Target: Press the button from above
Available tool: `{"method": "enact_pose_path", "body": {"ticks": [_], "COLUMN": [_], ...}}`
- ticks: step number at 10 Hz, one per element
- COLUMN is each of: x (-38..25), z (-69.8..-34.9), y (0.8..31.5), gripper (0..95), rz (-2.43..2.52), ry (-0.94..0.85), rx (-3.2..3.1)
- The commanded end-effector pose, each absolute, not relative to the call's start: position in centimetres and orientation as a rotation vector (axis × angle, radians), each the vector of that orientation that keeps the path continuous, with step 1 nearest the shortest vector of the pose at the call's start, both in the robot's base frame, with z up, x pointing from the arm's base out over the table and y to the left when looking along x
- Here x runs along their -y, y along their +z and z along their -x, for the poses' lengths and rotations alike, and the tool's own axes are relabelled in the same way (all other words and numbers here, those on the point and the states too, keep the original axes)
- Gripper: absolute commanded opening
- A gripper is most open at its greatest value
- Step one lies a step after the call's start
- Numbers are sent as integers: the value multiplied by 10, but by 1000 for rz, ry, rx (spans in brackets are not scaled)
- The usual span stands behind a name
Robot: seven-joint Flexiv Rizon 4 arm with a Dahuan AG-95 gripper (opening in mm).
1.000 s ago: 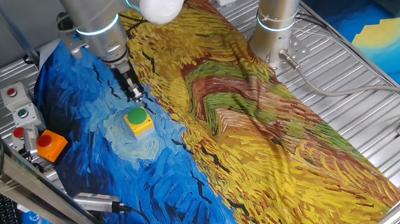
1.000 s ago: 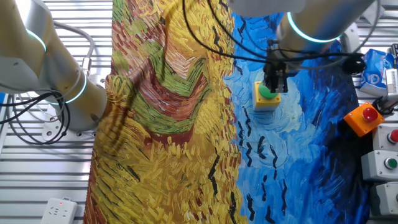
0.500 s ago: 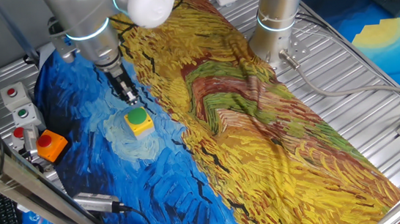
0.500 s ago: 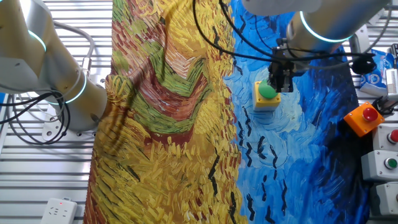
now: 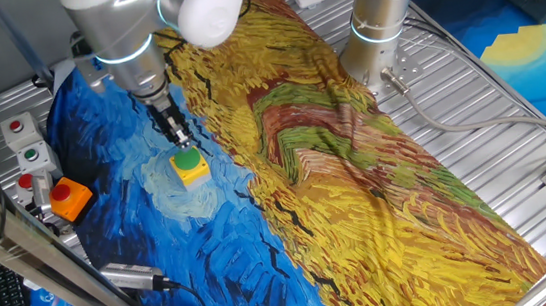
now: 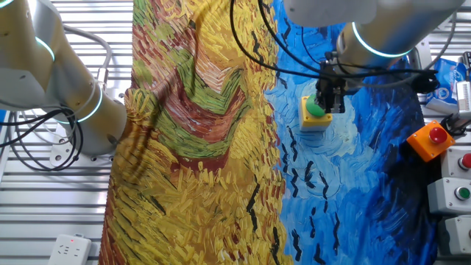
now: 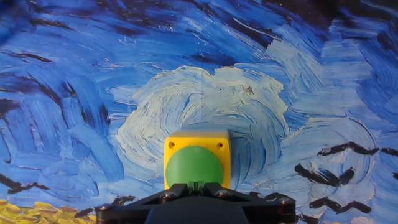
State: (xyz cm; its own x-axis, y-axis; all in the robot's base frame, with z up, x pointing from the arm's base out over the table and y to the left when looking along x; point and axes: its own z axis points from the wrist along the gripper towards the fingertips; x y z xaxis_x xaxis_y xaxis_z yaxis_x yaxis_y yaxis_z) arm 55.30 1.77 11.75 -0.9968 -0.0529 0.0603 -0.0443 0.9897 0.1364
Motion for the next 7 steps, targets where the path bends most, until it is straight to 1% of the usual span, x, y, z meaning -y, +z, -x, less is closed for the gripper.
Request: {"method": "enact_pose_path", "body": {"ticks": [1, 4, 7], "x": [-18, -18, -18], "z": [-552, -552, -552], "y": [125, 134, 129], "gripper": [0, 0, 0], "rz": [-86, -77, -78], "ry": [-216, -217, -213], "rx": [3064, 3057, 3068]}}
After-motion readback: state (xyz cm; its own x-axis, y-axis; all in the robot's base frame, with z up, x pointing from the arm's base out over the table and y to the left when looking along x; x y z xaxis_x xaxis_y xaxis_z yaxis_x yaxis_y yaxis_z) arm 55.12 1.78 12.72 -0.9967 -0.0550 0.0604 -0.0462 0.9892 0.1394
